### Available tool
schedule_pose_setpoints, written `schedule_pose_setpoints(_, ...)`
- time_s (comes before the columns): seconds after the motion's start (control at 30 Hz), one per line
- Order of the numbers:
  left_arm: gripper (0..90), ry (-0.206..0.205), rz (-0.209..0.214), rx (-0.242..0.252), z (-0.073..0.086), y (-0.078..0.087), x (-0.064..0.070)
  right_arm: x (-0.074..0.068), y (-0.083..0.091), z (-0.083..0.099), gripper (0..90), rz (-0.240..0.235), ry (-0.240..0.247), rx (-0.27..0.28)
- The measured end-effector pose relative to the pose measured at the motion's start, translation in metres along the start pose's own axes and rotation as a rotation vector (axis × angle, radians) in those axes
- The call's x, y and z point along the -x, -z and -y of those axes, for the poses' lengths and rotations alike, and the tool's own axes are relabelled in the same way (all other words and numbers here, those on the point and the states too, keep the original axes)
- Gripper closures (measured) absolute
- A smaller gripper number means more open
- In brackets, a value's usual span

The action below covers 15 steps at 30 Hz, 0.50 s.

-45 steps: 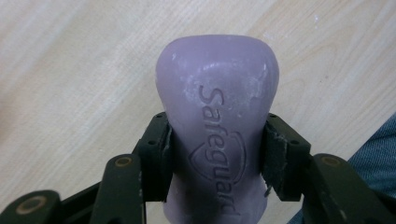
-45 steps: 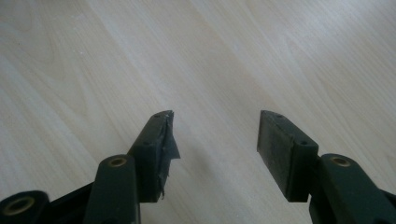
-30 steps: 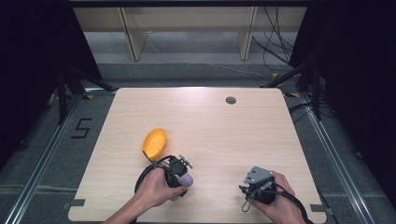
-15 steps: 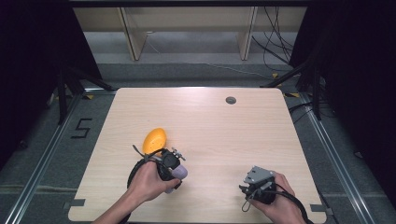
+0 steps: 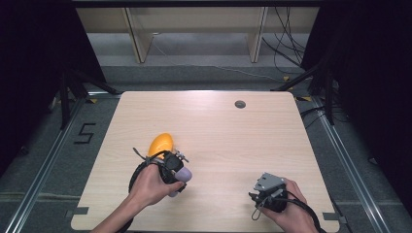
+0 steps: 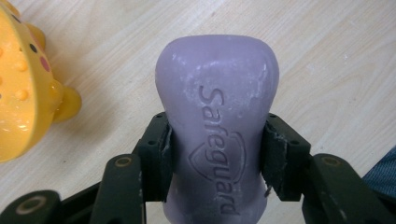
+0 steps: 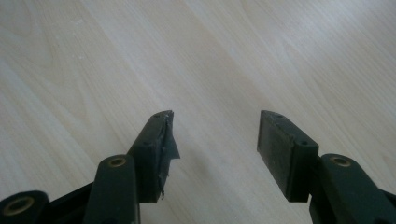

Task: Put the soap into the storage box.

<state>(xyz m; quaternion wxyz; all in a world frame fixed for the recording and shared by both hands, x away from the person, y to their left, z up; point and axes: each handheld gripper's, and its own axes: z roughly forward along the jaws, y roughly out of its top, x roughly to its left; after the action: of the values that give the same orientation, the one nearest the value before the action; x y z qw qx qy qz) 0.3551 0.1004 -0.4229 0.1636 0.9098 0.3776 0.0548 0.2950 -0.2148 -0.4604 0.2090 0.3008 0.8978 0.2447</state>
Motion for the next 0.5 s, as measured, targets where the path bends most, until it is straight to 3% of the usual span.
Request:
schedule_pose_setpoints(0.07,49.0,0.016,0.006,0.005,-0.0001,0.0008,-0.0014,-0.0007,0.0002,0.0001,46.1,0.001,-0.010,-0.002)
schedule_pose_setpoints(0.23,49.0,0.012,-0.006,0.008,-0.0004,0.0046,-0.0067,0.0019,0.0000,-0.0004,46.1,0.008,0.029,0.010)
schedule_pose_setpoints(0.27,49.0,0.033,-0.003,0.019,-0.0001,0.0043,-0.0061,0.0019,0.0000,-0.0004,46.1,0.009,0.028,0.010)
schedule_pose_setpoints(0.4,49.0,0.023,-0.005,0.018,-0.0008,0.0057,-0.0098,0.0011,0.0002,-0.0003,46.1,0.004,0.009,0.008)
schedule_pose_setpoints(0.43,49.0,0.051,-0.006,0.038,-0.0007,0.0054,-0.0096,0.0016,0.0001,-0.0004,46.1,0.006,0.017,0.009)
schedule_pose_setpoints(0.5,49.0,0.050,-0.005,0.029,-0.0008,0.0071,-0.0111,0.0011,0.0002,-0.0004,46.1,0.005,0.008,0.009)
